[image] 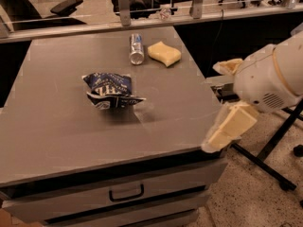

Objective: Pick blue chip bag

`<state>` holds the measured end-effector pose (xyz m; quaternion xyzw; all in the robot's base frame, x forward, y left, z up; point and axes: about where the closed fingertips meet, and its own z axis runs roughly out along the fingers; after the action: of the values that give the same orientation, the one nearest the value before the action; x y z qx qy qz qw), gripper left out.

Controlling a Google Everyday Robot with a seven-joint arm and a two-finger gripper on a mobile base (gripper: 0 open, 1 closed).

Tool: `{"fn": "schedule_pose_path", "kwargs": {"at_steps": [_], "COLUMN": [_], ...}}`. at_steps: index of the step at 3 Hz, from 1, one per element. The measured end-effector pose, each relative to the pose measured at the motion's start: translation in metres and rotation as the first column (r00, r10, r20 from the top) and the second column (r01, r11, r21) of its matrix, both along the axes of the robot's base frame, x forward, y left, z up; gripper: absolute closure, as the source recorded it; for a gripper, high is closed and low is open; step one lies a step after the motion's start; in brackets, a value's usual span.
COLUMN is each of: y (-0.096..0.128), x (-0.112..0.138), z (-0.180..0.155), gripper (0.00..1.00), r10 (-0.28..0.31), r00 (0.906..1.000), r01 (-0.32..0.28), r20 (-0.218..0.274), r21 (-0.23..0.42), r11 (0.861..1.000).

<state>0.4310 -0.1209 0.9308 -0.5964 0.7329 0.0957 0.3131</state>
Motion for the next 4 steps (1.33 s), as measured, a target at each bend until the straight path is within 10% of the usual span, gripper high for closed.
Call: {"fn": "schedule_pose_path", "kwargs": {"at_steps": [4], "y": [0.077], "x": [0.027], "z": [-0.031], "gripper": [0.00], "r10": [-0.011], "r00": [0.9961], "r01": [-0.003], "r20": [0.087], "r21": [0.157], "r11": [0.988]}}
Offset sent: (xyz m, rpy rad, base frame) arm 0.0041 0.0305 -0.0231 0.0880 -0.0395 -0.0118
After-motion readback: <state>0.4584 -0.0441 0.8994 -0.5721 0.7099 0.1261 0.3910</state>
